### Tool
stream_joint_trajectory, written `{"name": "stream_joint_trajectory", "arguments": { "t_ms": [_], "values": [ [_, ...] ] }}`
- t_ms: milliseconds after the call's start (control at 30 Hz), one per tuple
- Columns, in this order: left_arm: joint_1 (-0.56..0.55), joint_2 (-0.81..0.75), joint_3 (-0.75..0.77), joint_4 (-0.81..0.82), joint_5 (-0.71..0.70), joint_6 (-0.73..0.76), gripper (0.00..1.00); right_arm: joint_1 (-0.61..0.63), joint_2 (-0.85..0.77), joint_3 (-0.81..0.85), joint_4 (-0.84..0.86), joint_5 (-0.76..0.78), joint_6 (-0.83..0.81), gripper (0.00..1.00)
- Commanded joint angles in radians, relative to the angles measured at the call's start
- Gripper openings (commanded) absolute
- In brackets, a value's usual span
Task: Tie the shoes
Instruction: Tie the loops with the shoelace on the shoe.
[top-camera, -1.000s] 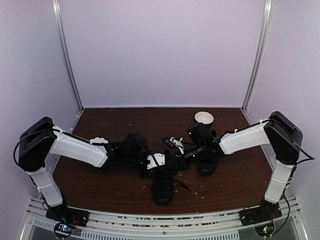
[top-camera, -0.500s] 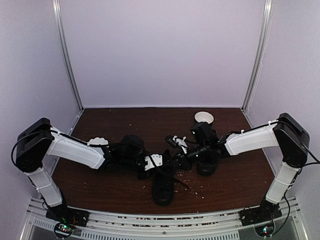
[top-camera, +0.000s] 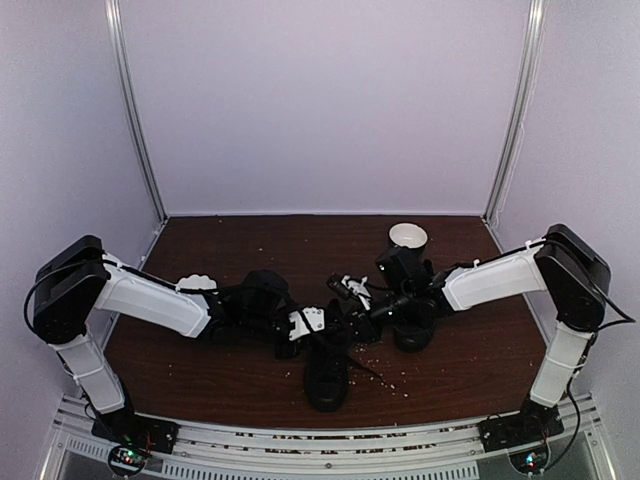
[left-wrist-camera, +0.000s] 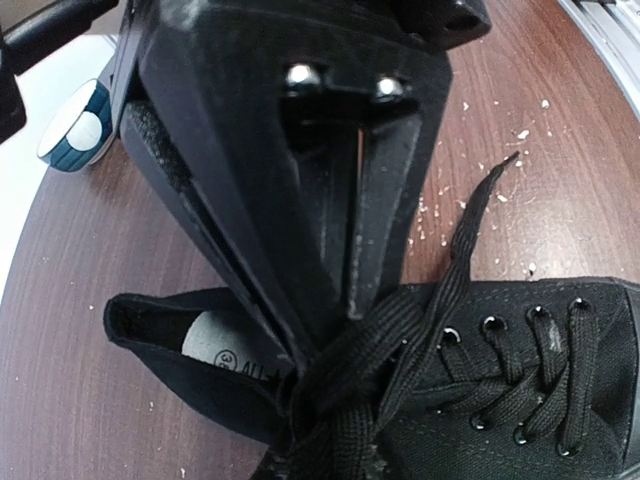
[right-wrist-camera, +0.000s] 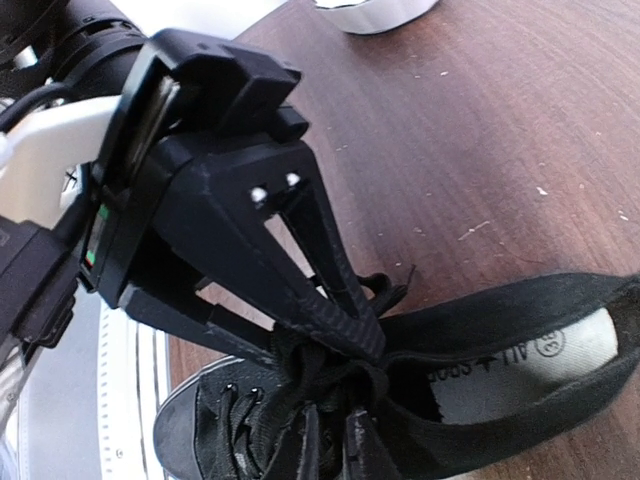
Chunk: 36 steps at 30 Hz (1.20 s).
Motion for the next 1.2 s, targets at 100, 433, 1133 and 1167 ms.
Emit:
{"name": "stream_joint_trajectory", "arguments": {
  "t_ms": [100, 433, 1133, 1167],
  "values": [
    [0.006, 0.022, 0.037, 0.065, 0.049, -0.032, 0.12, 0.003, 0.011, 0.023, -0.016, -0.093, -0.037, 0.12],
    [0.006, 0.038, 0.048, 0.068, 0.063, -0.054, 0.11, 0.028, 0.029, 0.059, -0.093, -0.006, -0.088, 0.12],
    [0.006, 0.044, 0.053, 0.071, 0.072, -0.064, 0.10, 0.071, 0.035, 0.090, -0.129, 0.191, -0.121, 0.16],
    [0.006, 0.044, 0.051, 0.071, 0.073, -0.065, 0.10, 0.071, 0.033, 0.088, -0.124, 0.198, -0.118, 0.13]
  ]
}}
